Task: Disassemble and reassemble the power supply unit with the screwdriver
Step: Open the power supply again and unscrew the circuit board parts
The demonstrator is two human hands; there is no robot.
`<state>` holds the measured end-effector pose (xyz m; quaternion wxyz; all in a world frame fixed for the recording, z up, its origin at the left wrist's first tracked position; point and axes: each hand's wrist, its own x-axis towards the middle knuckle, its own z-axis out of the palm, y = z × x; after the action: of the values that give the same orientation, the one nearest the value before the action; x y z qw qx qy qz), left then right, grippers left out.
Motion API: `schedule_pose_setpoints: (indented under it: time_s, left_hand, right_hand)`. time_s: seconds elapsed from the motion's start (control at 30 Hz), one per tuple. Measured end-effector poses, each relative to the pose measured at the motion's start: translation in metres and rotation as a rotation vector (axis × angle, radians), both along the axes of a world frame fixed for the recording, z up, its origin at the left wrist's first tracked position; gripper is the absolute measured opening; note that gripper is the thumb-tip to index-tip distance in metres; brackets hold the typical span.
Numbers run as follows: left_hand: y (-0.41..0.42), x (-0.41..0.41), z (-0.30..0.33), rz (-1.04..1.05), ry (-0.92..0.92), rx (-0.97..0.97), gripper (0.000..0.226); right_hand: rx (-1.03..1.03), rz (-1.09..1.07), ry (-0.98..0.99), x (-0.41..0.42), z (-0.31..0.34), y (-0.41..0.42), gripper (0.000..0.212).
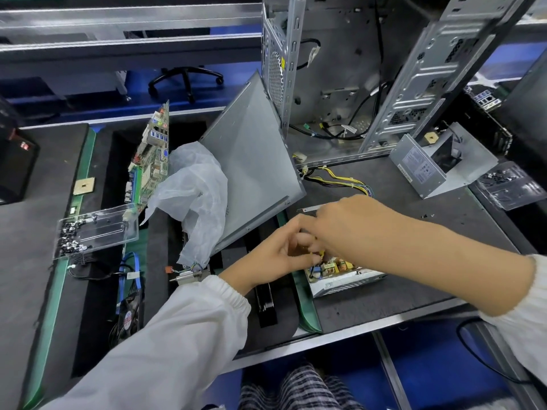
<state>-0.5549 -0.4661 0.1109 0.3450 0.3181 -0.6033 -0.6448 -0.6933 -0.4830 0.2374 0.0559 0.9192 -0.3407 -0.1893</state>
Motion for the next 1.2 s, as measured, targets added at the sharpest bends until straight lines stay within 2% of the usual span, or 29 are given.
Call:
schedule_pose_setpoints:
  time_s: [0.07,0.1,0.2,0.23,0.3,0.37,0.47,0.5,0.57,0.67,0.7,0.8,0.83,0.9,0.97,1.1,1.17,1.2]
  left_hand:
    - [0.003,-0.003,0.004,0.047,-0.022,0.029,0.040]
    - [0.003,-0.005,0.004,0.096,-0.040,0.005,0.036]
    - [0.001,-0.006,0.003,0.161,-0.072,-0.087,0.023]
    - [0.000,-0.006,0.003,0.157,-0.074,-0.079,0.022]
    - [-0.001,-0.003,0.000,0.150,-0.078,-0.075,0.021]
    - [0.000,-0.002,0.001,0.122,-0.053,-0.046,0.026]
    - [0.004,-0.006,0.004,0.065,-0.024,-0.039,0.053]
    - [0.004,-0.007,0.003,0.064,-0.015,-0.051,0.058]
    - [0.005,-0.006,0.002,0.123,-0.033,-0.082,0.051]
    - [0.003,0.000,0.000,0.150,-0.065,-0.141,0.029]
    - [0.002,0.001,0.000,0.131,-0.078,-0.135,0.027]
    - [0.000,0.007,0.001,0.086,-0.089,-0.067,0.025]
    - [-0.001,0.009,0.000,0.079,-0.082,-0.051,0.024]
    - [0.000,0.010,-0.001,0.076,-0.041,-0.018,0.032]
    - [0.002,0.005,0.001,0.094,-0.029,-0.017,0.040]
    - [0.000,0.000,0.000,0.173,-0.062,-0.092,0.027]
    - [-0.003,0.004,0.000,0.126,-0.082,-0.078,0.026]
    - [-0.004,0.007,0.000,0.105,-0.096,-0.075,0.023]
  right_hand:
    - [-0.056,-0.004,0.050,0.008,0.000,0.001,0.037]
    - [-0.064,-0.022,0.087,0.011,-0.002,0.001,0.038]
    - [-0.068,-0.096,0.107,0.014,0.000,0.002,0.018]
    - [-0.037,-0.097,0.099,0.012,0.001,0.003,0.018]
    - [0.076,-0.072,0.067,0.006,0.005,0.005,0.035]
    - [0.079,-0.035,0.094,0.003,0.007,0.004,0.038]
    - [-0.043,0.030,0.127,0.004,0.010,0.001,0.010]
    - [-0.055,0.031,0.144,0.006,0.009,0.001,0.017]
    - [-0.048,-0.011,0.143,0.011,0.006,0.002,0.027]
    - [-0.085,-0.052,0.119,0.014,0.003,0.003,0.018]
    - [-0.041,-0.050,0.125,0.012,0.003,0.004,0.016]
    - [0.114,0.026,0.112,0.011,0.003,0.004,0.039]
    - [0.118,0.024,0.110,0.013,0.004,0.003,0.040]
    - [0.083,-0.009,0.118,0.016,0.004,-0.003,0.028]
    - [0.000,-0.026,0.145,0.021,0.001,-0.005,0.028]
    - [-0.105,-0.093,0.158,0.022,-0.002,-0.005,0.021]
    - [-0.023,-0.076,0.093,0.017,0.000,-0.005,0.018]
    - [0.051,-0.040,0.046,0.013,0.002,-0.006,0.023]
